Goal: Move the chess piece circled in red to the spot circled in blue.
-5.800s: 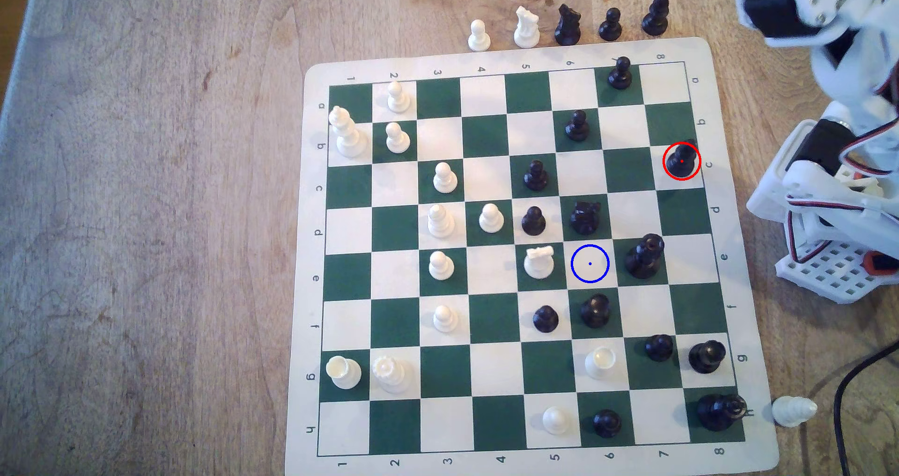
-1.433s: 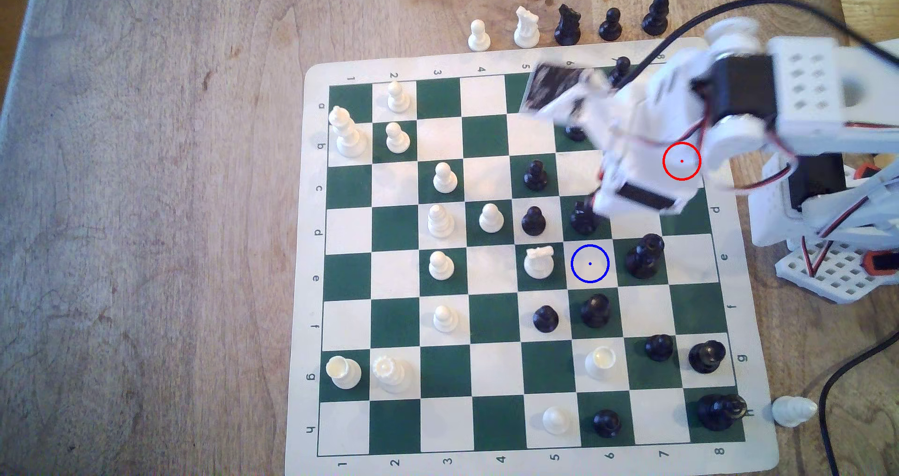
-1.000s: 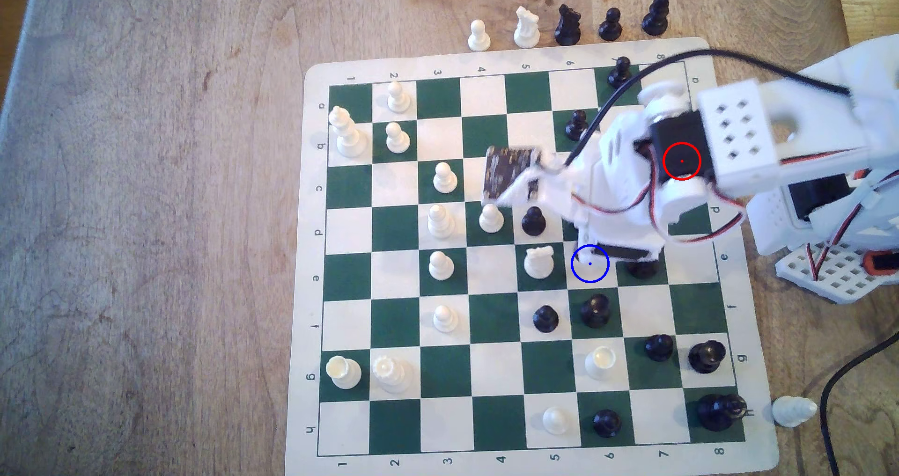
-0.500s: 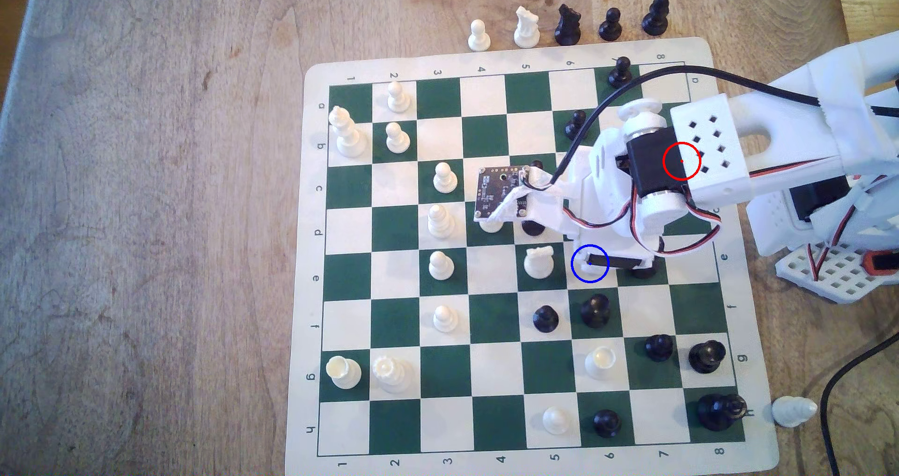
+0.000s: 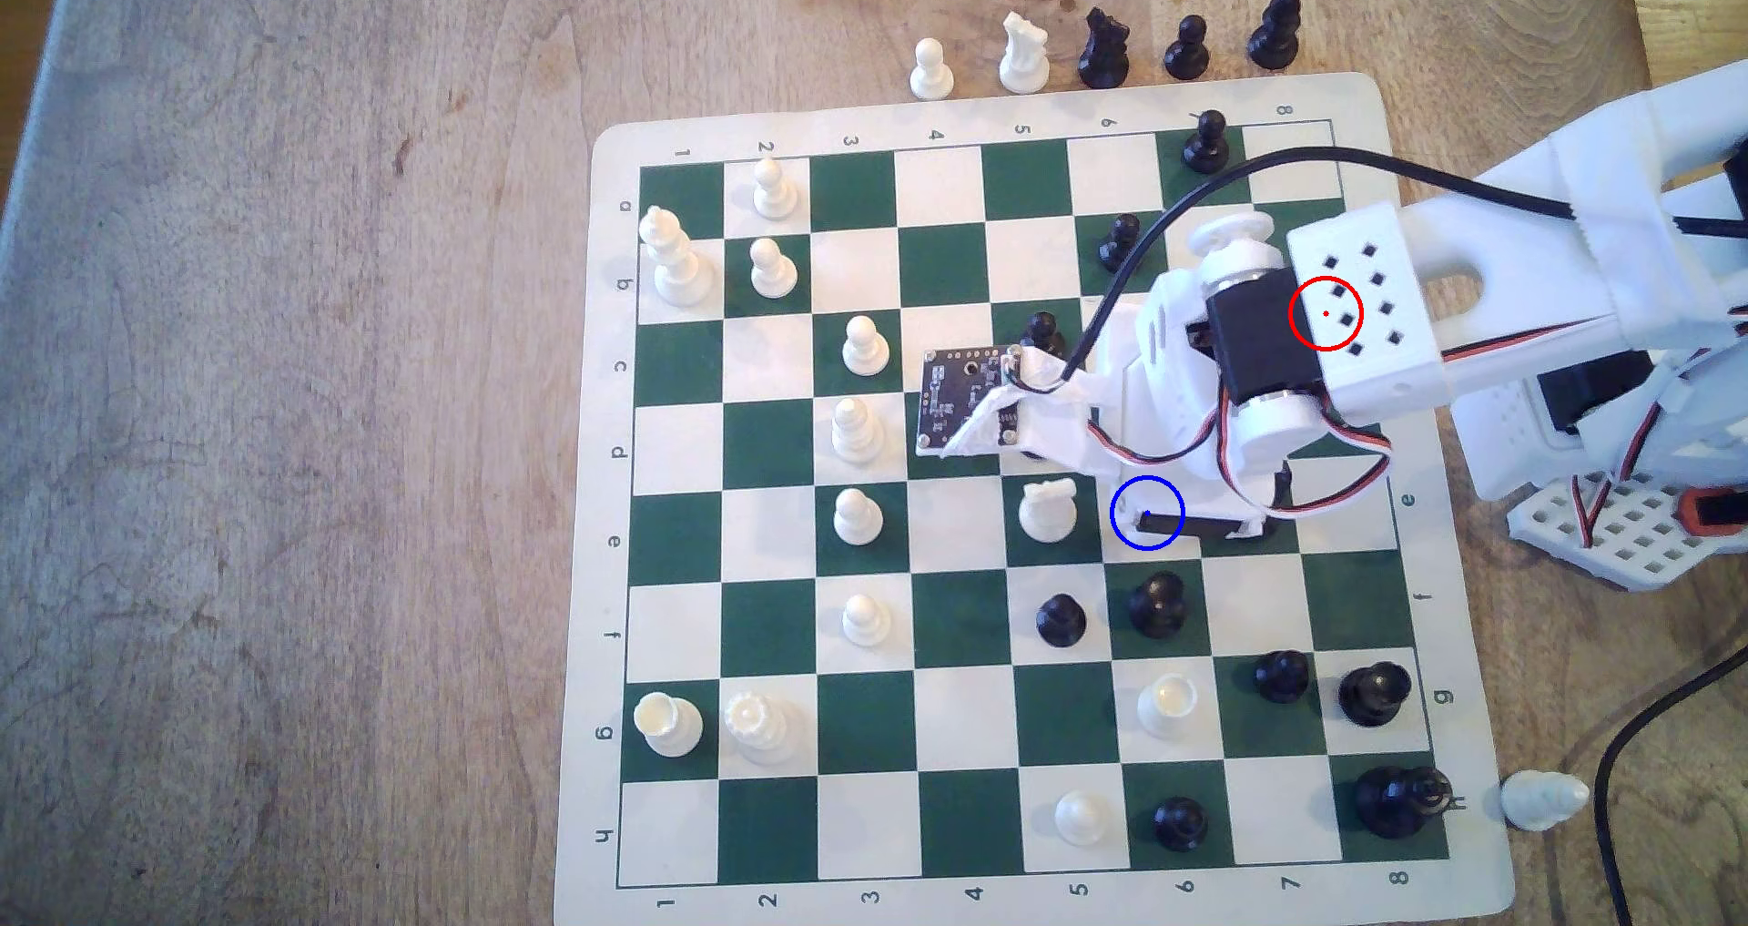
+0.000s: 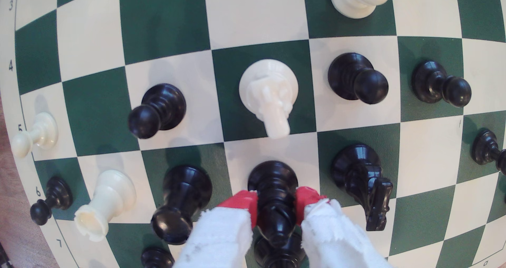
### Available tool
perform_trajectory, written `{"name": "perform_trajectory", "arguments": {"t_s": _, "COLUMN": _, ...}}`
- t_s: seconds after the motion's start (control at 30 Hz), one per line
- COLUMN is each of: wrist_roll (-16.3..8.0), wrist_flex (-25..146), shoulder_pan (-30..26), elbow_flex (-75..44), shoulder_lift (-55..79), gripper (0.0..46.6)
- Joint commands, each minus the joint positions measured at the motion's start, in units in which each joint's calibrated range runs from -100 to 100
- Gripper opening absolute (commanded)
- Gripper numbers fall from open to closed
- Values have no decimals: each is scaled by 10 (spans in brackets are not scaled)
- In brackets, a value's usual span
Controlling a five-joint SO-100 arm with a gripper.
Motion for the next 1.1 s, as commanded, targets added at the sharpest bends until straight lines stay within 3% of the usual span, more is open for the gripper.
{"name": "perform_trajectory", "arguments": {"t_s": 0.0, "wrist_roll": 1, "wrist_flex": -5, "shoulder_pan": 0, "elbow_flex": -49, "shoulder_lift": -6, "gripper": 3}}
{"name": "perform_trajectory", "arguments": {"t_s": 0.43, "wrist_roll": 1, "wrist_flex": -6, "shoulder_pan": 3, "elbow_flex": -47, "shoulder_lift": -6, "gripper": 4}}
{"name": "perform_trajectory", "arguments": {"t_s": 0.53, "wrist_roll": 1, "wrist_flex": -6, "shoulder_pan": 3, "elbow_flex": -47, "shoulder_lift": -6, "gripper": 40}}
{"name": "perform_trajectory", "arguments": {"t_s": 0.6, "wrist_roll": 2, "wrist_flex": -5, "shoulder_pan": 4, "elbow_flex": -47, "shoulder_lift": -5, "gripper": 88}}
{"name": "perform_trajectory", "arguments": {"t_s": 0.7, "wrist_roll": 2, "wrist_flex": -3, "shoulder_pan": 5, "elbow_flex": -47, "shoulder_lift": -10, "gripper": 117}}
{"name": "perform_trajectory", "arguments": {"t_s": 1.07, "wrist_roll": 8, "wrist_flex": 30, "shoulder_pan": 16, "elbow_flex": -48, "shoulder_lift": -64, "gripper": 142}}
